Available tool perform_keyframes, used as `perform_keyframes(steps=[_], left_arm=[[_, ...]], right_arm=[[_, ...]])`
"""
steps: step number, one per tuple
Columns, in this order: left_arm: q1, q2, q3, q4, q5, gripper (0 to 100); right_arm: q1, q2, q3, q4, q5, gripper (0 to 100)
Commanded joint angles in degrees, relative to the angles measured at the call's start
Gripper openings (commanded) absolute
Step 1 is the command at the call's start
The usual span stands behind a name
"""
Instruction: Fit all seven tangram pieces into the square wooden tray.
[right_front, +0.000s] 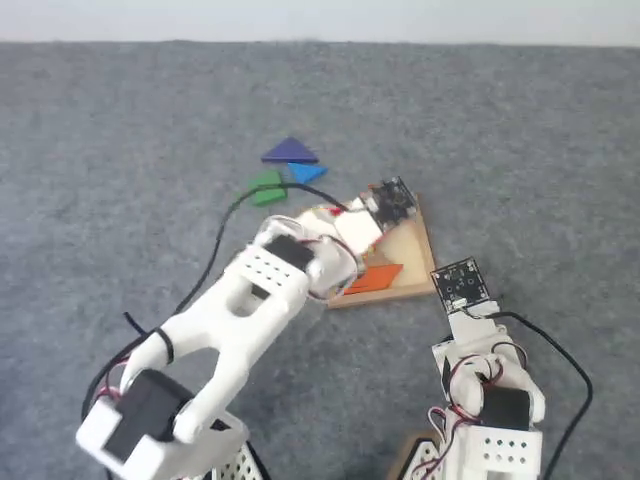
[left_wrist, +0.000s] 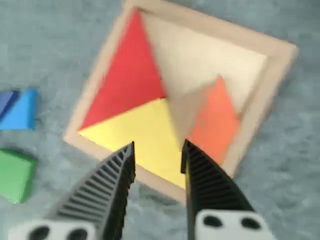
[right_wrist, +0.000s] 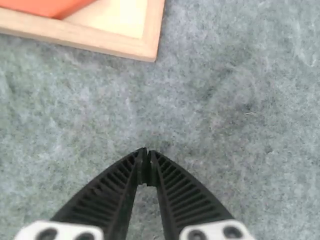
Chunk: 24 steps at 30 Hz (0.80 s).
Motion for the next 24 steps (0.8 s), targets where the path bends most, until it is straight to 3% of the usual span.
perform_keyframes(steps=[1,8,18,24], left_arm=[[5.6,-2.9,1.2,-3.3,0.0,15],[8.3,-1.0,-1.2,-6.8,4.0,15],[10.0,17.7,-13.3,-6.6,4.0,15],[7.7,16.6,-12.5,-6.2,3.9,15]], right_arm=[[-0.2,-0.8,1.0,0.1,0.4,0.8],[-0.2,-0.8,1.0,0.1,0.4,0.8],[-0.2,-0.8,1.0,0.1,0.4,0.8],[-0.2,-0.8,1.0,0.1,0.4,0.8]])
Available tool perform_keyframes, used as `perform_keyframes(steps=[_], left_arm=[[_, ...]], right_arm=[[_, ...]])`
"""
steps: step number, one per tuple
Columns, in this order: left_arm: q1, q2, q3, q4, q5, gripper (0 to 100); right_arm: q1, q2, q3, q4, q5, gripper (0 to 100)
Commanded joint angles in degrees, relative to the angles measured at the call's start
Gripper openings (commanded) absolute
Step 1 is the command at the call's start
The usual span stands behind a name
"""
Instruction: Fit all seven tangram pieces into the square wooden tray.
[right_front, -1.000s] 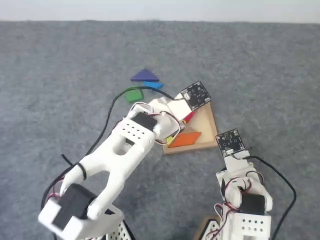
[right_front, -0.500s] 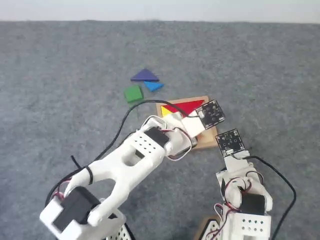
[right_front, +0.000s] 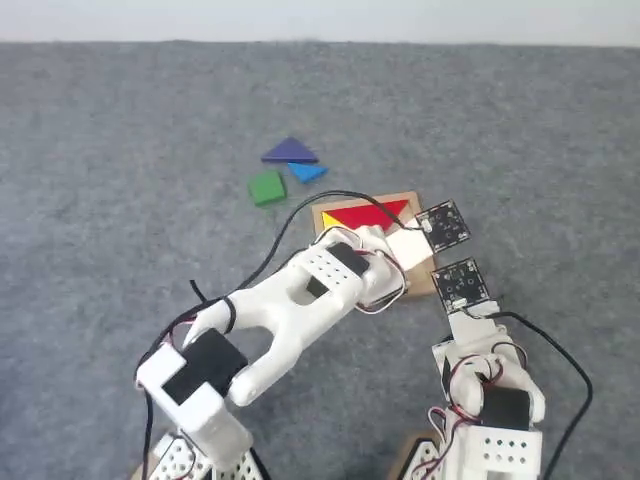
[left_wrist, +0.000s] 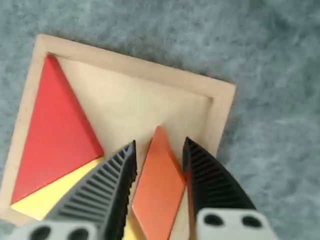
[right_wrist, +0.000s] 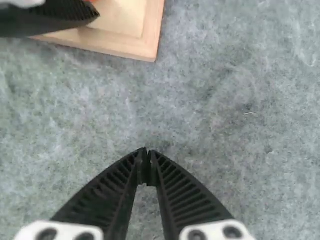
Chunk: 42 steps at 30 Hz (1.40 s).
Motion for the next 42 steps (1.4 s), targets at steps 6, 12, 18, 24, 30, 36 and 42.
perform_keyframes(steps=[6,12,18,24,30,36,42], left_arm=[[-3.3,-2.6,0.5,-0.8,-1.1,15],[-3.6,-3.0,2.0,-0.6,-1.4,15],[-2.2,-10.2,5.7,-0.6,-2.3,15],[-4.3,-16.2,7.3,-1.7,-0.8,15],[-4.8,-9.3,1.4,-3.9,1.5,15],[-4.9,2.3,-7.3,-3.3,1.3,15],[-5.3,5.7,-10.1,-1.3,1.1,15]], right_arm=[[-0.2,-0.8,1.0,0.1,0.4,0.8],[-0.2,-0.8,1.0,0.1,0.4,0.8],[-0.2,-0.8,1.0,0.1,0.4,0.8],[-0.2,-0.8,1.0,0.1,0.4,0.8],[-0.2,-0.8,1.0,0.1,0.4,0.8],[-0.2,-0.8,1.0,0.1,0.4,0.8],[-0.2,-0.8,1.0,0.1,0.4,0.8]])
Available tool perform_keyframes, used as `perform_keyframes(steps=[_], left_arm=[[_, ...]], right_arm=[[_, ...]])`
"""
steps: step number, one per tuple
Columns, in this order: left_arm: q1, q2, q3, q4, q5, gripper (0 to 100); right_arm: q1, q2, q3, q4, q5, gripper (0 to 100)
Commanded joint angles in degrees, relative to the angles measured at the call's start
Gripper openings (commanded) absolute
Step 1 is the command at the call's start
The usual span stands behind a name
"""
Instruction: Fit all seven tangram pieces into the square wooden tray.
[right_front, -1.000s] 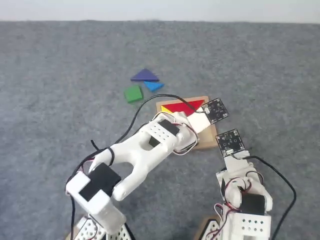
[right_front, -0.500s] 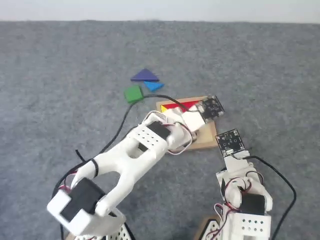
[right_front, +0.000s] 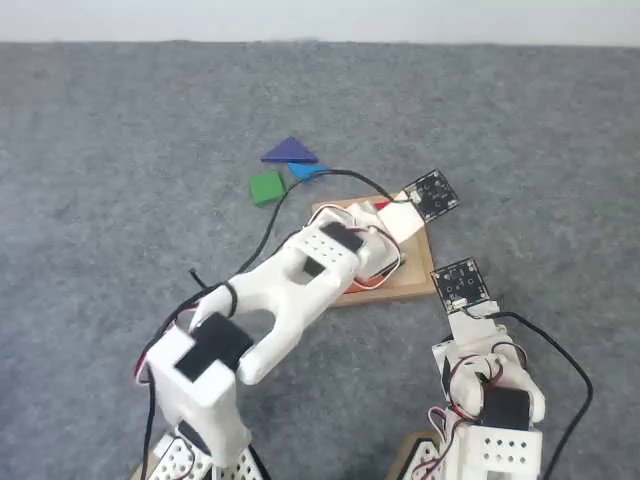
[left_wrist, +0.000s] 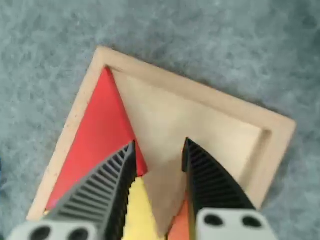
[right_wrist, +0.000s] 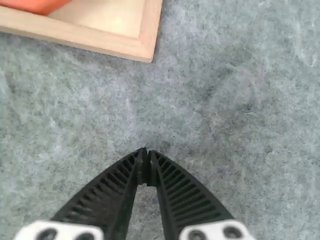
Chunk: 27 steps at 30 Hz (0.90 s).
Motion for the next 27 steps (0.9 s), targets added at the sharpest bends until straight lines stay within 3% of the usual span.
perform_keyframes(steps=[1,11,17,21,27], left_arm=[[-0.9,-0.4,-2.7,0.7,0.2,15],[-1.0,-0.8,-2.1,2.1,0.2,15],[-3.2,-11.2,2.2,2.5,0.6,15],[-8.0,-21.0,6.6,2.3,1.0,15],[-21.0,-25.6,5.2,3.3,9.8,15]], right_arm=[[-0.2,-0.8,1.0,0.1,0.4,0.8],[-0.2,-0.8,1.0,0.1,0.4,0.8],[-0.2,-0.8,1.0,0.1,0.4,0.8],[-0.2,-0.8,1.0,0.1,0.4,0.8],[-0.2,-0.8,1.0,0.1,0.4,0.8]])
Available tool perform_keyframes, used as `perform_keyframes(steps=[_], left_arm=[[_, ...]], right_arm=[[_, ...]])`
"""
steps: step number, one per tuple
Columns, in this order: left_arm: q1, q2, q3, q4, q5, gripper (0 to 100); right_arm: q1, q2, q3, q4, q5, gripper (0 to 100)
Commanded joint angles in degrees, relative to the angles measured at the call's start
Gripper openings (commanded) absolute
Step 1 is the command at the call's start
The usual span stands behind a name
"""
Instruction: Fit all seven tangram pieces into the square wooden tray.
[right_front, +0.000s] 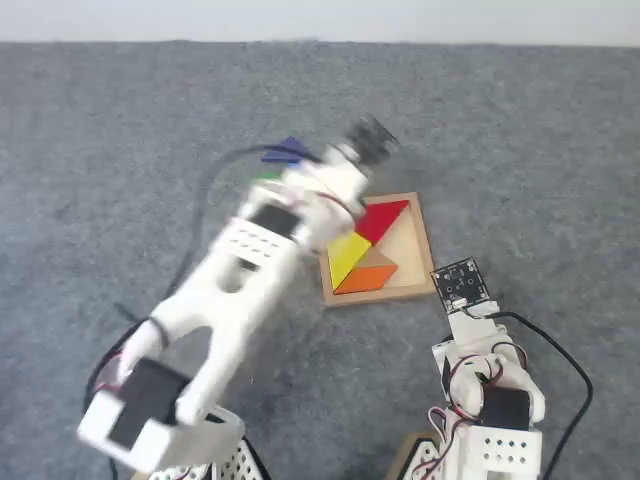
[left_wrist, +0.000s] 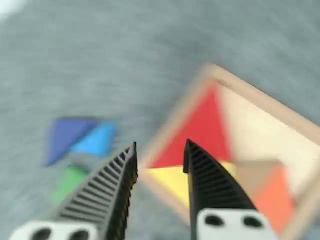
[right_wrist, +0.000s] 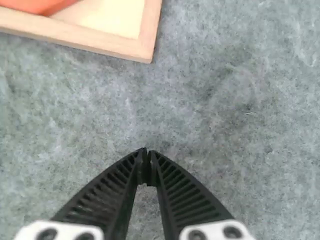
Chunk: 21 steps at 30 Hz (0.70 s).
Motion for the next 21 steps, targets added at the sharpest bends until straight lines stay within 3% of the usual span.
perform_keyframes(steps=[1,9,16,21], left_arm=[[-9.7,-2.4,-3.1,1.9,6.2,15],[-15.1,17.5,-23.8,15.3,19.8,25],[-15.4,34.0,-37.8,18.9,25.7,25],[-19.9,38.2,-44.4,25.4,29.4,25]], right_arm=[[-0.2,-0.8,1.0,0.1,0.4,0.8],[-0.2,-0.8,1.0,0.1,0.4,0.8],[-0.2,-0.8,1.0,0.1,0.4,0.8],[-0.2,-0.8,1.0,0.1,0.4,0.8]])
